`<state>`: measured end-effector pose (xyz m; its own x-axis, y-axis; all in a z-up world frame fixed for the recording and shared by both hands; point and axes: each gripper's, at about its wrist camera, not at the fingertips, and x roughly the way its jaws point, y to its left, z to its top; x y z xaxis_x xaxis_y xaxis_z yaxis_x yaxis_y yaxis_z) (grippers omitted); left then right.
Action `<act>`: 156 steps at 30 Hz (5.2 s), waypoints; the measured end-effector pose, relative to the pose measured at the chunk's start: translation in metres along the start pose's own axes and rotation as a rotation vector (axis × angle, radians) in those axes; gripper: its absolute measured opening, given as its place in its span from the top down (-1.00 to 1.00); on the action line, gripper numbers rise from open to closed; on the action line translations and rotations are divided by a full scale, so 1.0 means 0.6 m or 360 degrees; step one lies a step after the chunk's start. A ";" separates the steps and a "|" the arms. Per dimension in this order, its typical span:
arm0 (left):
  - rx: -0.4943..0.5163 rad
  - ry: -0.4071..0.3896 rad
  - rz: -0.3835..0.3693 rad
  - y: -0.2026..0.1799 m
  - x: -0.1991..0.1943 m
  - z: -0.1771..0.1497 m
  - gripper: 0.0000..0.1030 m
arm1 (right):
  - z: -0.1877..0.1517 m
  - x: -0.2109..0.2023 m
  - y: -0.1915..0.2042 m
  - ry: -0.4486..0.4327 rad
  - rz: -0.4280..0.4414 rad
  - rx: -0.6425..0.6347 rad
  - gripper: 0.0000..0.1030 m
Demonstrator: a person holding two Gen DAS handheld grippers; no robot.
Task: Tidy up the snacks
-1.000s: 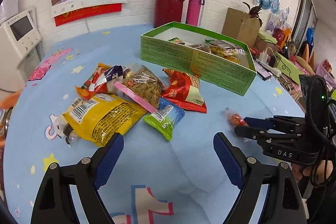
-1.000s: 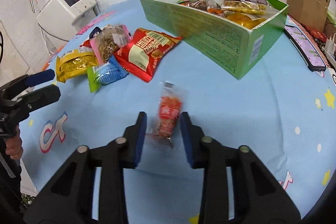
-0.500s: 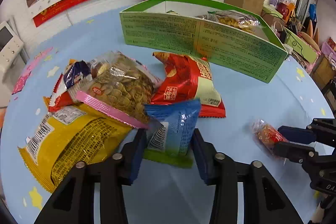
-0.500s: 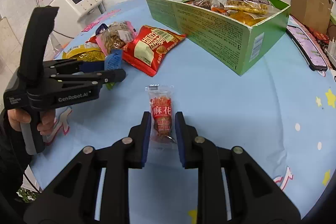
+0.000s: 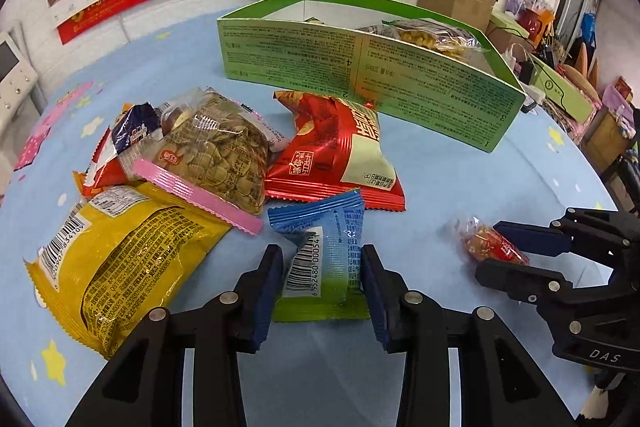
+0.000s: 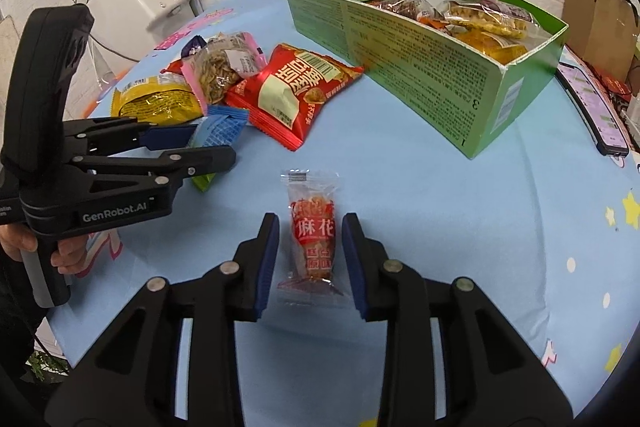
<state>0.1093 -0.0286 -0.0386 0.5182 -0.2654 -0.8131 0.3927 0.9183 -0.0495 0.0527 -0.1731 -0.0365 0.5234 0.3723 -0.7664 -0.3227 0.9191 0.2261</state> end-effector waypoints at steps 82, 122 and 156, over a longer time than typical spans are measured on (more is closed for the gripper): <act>-0.0143 -0.0041 -0.0129 -0.018 0.024 0.114 -0.42 | 0.053 -0.067 -0.077 -0.0285 -0.0027 0.0111 -0.76; -0.0621 -0.0012 -0.0631 0.062 -0.045 -0.076 0.06 | 0.088 0.073 -0.013 0.0296 0.0751 -0.0268 -0.66; -0.0239 -0.0293 -0.0647 -0.027 -0.074 0.170 0.33 | 0.154 -0.081 -0.094 -0.0294 0.0359 0.0040 0.35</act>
<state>0.1573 -0.0613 0.0574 0.4765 -0.6476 -0.5946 0.4843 0.7578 -0.4373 0.1184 -0.2313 0.0438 0.5762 0.5825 -0.5733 -0.4284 0.8127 0.3950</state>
